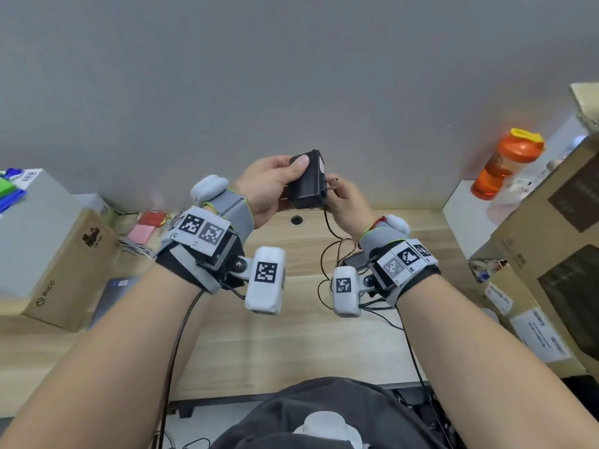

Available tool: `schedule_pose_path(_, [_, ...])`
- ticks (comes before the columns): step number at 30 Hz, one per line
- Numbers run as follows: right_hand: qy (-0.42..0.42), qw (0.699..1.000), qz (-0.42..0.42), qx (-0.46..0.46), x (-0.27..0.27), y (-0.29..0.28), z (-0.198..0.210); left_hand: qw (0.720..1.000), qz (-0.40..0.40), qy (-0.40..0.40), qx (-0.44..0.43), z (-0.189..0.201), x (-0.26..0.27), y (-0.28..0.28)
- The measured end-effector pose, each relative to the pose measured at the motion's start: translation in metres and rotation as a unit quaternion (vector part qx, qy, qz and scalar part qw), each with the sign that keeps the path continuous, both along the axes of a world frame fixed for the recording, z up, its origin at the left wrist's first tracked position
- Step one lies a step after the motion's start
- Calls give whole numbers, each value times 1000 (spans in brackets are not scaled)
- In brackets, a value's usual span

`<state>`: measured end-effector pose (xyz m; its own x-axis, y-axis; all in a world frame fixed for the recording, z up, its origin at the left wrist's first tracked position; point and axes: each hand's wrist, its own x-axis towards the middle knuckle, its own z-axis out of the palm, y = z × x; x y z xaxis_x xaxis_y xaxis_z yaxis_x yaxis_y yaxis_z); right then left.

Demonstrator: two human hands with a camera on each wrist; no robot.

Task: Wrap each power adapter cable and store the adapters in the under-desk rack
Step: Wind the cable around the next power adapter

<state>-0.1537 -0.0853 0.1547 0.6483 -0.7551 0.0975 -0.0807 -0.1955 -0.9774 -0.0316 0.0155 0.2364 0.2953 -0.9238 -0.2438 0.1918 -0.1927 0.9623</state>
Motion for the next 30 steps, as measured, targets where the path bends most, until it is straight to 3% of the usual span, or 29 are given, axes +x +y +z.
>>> schedule_pose_path(2, [9,998,21,53,-1,10,6,997,63,33,-24,-2,0,-1])
schedule_pose_path(7, [35,995,95,12,-3,17,16,980,169,64,-81,-1,3,-2])
schedule_pose_path(10, [-9,997,67,39,-3,19,23,983,171,24,-65,-6,9,0])
schedule_pose_path(13, [-34,999,13,38,-6,18,29,988,133,-80,8,-8,16,7])
schedule_pose_path(16, [-24,999,25,27,-12,19,35,981,119,-150,41,-13,26,11])
schedule_pose_path(20, [23,999,45,9,-9,23,39,986,111,-125,-9,-11,24,11])
schedule_pose_path(24, [69,996,53,-28,-7,29,43,980,173,-83,-54,-8,24,10])
schedule_pose_path(30, [72,994,67,-48,-8,25,40,968,232,-68,-62,-8,33,11])
